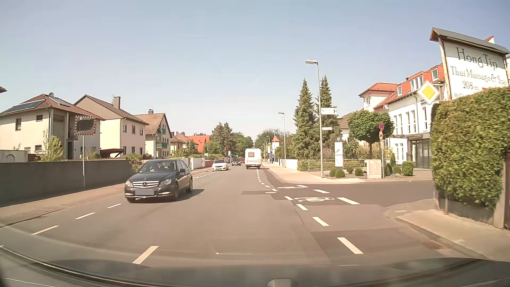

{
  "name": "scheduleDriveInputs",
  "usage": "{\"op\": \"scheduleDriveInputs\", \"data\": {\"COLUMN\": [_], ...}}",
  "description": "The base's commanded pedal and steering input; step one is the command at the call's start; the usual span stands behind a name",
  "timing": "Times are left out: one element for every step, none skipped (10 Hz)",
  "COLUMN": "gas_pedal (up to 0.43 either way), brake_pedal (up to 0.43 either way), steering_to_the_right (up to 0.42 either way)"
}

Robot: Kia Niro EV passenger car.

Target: Follow the waypoints while adhering to traffic rules and regulations

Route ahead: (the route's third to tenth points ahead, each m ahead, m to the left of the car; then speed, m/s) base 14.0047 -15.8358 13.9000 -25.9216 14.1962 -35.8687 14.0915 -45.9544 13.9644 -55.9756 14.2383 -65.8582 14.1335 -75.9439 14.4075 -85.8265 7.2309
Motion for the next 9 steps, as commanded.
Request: {"op": "scheduleDriveInputs", "data": {"gas_pedal": [0.0,0.0,0.0,0.0,0.0,0.0,0.0,0.0,0.0], "brake_pedal": [0.268,0.268,0.268,0.268,0.268,0.268,0.268,0.262,0.25], "steering_to_the_right": [0.057,0.077,0.102,0.135,0.167,0.2,0.24,0.268,0.3]}}
